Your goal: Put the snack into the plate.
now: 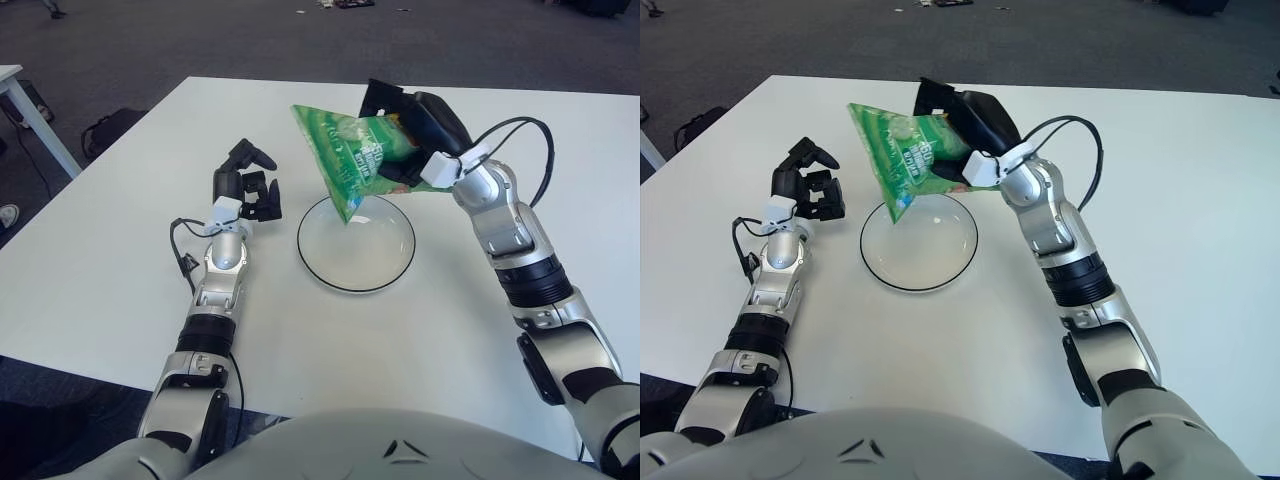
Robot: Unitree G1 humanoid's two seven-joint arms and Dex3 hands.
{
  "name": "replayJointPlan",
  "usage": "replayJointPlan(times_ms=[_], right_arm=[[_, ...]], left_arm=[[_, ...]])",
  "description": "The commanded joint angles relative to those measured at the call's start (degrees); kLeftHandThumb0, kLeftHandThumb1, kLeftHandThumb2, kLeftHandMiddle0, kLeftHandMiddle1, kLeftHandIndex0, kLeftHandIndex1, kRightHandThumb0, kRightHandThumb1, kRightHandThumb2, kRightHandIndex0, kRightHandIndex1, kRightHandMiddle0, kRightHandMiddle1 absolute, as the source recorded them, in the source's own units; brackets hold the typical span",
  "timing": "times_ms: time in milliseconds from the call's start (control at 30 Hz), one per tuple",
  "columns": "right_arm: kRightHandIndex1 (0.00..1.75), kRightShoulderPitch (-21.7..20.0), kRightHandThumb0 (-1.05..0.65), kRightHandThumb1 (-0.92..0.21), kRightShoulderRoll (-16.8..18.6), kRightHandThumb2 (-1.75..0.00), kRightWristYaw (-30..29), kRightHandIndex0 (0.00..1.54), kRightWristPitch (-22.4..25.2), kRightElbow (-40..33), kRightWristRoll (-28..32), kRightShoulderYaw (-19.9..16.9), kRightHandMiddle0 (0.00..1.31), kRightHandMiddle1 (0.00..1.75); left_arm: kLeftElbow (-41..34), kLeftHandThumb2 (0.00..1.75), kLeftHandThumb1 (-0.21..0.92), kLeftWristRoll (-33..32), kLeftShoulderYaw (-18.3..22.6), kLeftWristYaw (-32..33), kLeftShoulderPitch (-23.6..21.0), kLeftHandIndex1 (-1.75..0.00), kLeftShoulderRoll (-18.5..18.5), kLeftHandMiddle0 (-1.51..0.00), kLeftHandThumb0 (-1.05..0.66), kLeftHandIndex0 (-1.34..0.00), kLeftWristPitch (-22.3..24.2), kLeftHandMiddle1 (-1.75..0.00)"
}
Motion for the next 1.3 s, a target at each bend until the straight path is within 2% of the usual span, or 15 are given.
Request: replayJointPlan(times_ms=[0, 133, 333, 500, 667, 1033, 1167, 1267], right_arm=[[1.65, -1.44, 0.0, 0.05, 1.4, -1.7, 2.51, 0.93, 0.86, -1.0, 0.79, 1.37, 0.65, 1.75], [1.65, -1.45, 0.0, 0.07, 2.19, -1.72, 4.27, 0.94, 1.44, -1.16, 0.55, 2.1, 0.66, 1.75], [1.68, -1.53, 0.0, 0.08, 2.37, -1.74, 7.27, 0.94, -1.48, 0.54, 2.44, 3.11, 0.67, 1.75], [1.68, -0.97, 0.0, 0.08, 2.48, -1.74, 8.41, 0.94, -3.34, 1.53, 1.56, 4.89, 0.67, 1.75], [1.69, -0.02, 0.0, 0.07, 1.69, -1.74, 12.49, 0.92, -3.87, 1.46, 4.35, 5.45, 0.66, 1.75], [1.7, 0.71, 0.0, 0.04, -0.12, -1.71, 18.11, 0.9, -6.15, 3.07, 6.18, 6.24, 0.65, 1.74], [1.74, 0.38, -0.01, 0.04, -0.45, -1.67, 18.66, 0.89, -8.12, 4.79, 6.18, 6.28, 0.71, 1.61], [1.74, 0.09, -0.01, -0.01, -1.09, -1.6, 19.76, 0.84, -8.76, 5.35, 6.18, 6.41, 0.7, 1.55]], left_arm=[[6.8, 1.43, 0.22, 0.1, -0.5, 0.94, 9.95, -1.75, -3.54, -1.36, -0.52, -0.69, -0.08, -1.75], [6.59, 1.44, 0.22, 0.03, -0.58, 0.87, 10.07, -1.75, -3.55, -1.36, -0.52, -0.7, 0.12, -1.75], [6.52, 1.44, 0.22, -0.11, -0.59, 0.7, 10.39, -1.75, -3.55, -1.34, -0.52, -0.69, 0.16, -1.75], [6.66, 1.43, 0.22, 0.0, -0.62, 1.0, 10.33, -1.75, -3.74, -1.34, -0.52, -0.69, -0.04, -1.75], [6.73, 1.43, 0.22, -0.15, -0.51, 1.1, 10.29, -1.75, -3.9, -1.34, -0.52, -0.69, -0.12, -1.75], [6.53, 1.42, 0.23, 0.31, -0.48, 2.22, 10.41, -1.75, -3.96, -1.33, -0.51, -0.68, -0.03, -1.75], [6.65, 1.42, 0.23, 0.05, -0.47, 2.11, 10.33, -1.75, -3.81, -1.33, -0.52, -0.68, -0.23, -1.75], [6.8, 1.42, 0.23, 0.44, -0.47, 2.53, 10.28, -1.75, -3.7, -1.33, -0.52, -0.69, -0.54, -1.75]])
